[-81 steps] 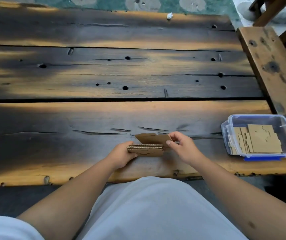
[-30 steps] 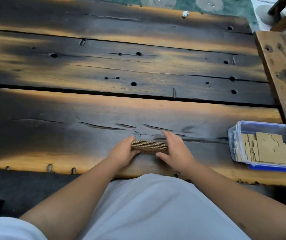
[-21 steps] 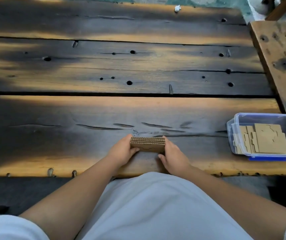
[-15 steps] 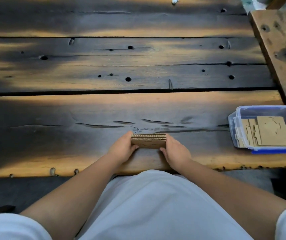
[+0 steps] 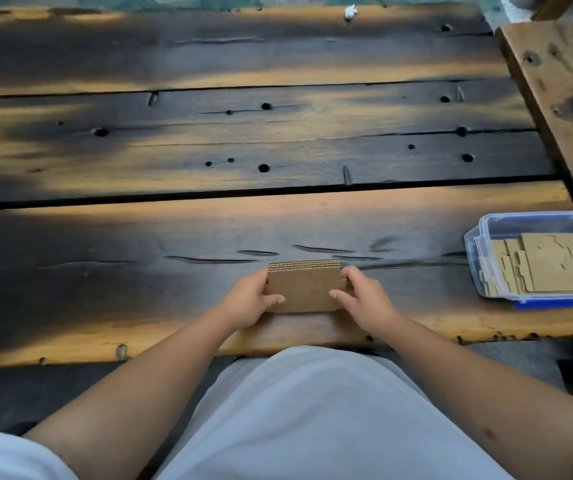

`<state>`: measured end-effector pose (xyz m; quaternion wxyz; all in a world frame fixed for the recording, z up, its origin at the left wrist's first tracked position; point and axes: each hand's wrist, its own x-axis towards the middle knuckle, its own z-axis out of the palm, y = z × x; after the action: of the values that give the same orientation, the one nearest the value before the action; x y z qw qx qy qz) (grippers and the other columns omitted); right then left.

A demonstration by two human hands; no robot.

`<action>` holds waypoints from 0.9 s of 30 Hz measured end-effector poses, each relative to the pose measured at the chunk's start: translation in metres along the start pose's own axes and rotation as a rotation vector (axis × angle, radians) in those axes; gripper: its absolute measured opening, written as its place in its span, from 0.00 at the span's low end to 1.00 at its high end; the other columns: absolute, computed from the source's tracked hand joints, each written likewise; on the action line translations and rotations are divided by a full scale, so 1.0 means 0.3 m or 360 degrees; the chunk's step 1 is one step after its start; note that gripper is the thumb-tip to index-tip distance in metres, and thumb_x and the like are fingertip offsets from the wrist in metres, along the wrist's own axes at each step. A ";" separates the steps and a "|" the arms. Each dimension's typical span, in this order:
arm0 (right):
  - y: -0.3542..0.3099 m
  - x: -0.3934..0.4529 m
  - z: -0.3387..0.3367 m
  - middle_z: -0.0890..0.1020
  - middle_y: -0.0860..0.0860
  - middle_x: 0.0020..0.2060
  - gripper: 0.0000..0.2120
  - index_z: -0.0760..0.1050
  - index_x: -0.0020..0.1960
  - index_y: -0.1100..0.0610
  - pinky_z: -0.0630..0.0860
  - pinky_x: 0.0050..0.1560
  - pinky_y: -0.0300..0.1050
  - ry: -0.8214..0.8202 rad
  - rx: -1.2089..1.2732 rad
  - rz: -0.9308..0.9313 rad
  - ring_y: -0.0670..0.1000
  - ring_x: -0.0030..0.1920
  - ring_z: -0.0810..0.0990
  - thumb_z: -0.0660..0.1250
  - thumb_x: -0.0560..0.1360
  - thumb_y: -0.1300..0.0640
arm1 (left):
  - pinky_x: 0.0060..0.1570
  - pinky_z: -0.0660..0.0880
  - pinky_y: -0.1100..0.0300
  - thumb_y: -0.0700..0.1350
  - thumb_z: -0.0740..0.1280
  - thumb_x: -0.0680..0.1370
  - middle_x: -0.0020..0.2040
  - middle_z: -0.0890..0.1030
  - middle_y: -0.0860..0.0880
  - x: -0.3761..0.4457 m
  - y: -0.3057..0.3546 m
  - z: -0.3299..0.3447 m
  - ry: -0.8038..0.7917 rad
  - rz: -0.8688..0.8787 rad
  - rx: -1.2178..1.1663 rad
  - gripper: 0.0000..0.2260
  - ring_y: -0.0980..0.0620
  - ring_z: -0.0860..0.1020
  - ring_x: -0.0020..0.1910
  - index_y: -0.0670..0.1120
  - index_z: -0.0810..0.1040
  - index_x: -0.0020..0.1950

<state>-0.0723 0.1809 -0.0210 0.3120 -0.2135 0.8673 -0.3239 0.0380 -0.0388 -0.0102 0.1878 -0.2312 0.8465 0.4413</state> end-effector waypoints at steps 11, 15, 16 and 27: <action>-0.145 0.000 -0.078 0.81 0.52 0.48 0.05 0.74 0.52 0.52 0.77 0.41 0.37 0.0069 0.0646 0.0109 0.45 0.44 0.80 0.67 0.77 0.57 | 0.54 0.78 0.49 0.45 0.70 0.76 0.53 0.80 0.46 -0.055 0.089 -0.077 0.0181 -0.0172 -0.0693 0.13 0.48 0.79 0.52 0.43 0.73 0.57; -0.183 -0.004 -0.090 0.82 0.50 0.49 0.10 0.74 0.55 0.52 0.79 0.50 0.48 0.0108 0.0654 0.0139 0.49 0.49 0.81 0.69 0.75 0.56 | 0.55 0.78 0.43 0.45 0.70 0.75 0.54 0.80 0.45 -0.061 0.100 -0.091 0.0202 -0.0226 -0.0828 0.12 0.45 0.79 0.53 0.46 0.73 0.55; -0.190 -0.005 -0.091 0.82 0.50 0.49 0.10 0.74 0.55 0.53 0.79 0.50 0.49 0.0113 0.0642 0.0146 0.49 0.49 0.81 0.69 0.75 0.56 | 0.55 0.78 0.43 0.45 0.71 0.75 0.54 0.80 0.45 -0.064 0.102 -0.093 0.0207 -0.0232 -0.0853 0.11 0.44 0.79 0.53 0.46 0.74 0.54; -0.243 -0.019 -0.078 0.82 0.52 0.51 0.12 0.75 0.57 0.57 0.79 0.51 0.51 0.0119 0.0561 0.0191 0.52 0.49 0.81 0.70 0.75 0.57 | 0.35 0.79 0.61 0.40 0.69 0.76 0.55 0.81 0.45 -0.135 0.094 -0.088 0.0205 -0.0315 -0.1295 0.12 0.49 0.81 0.50 0.41 0.73 0.58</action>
<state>-0.0717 0.1433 0.0459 0.3307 -0.0911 0.8193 -0.4594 0.0526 -0.0375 0.0437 0.0694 -0.3939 0.5871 0.7038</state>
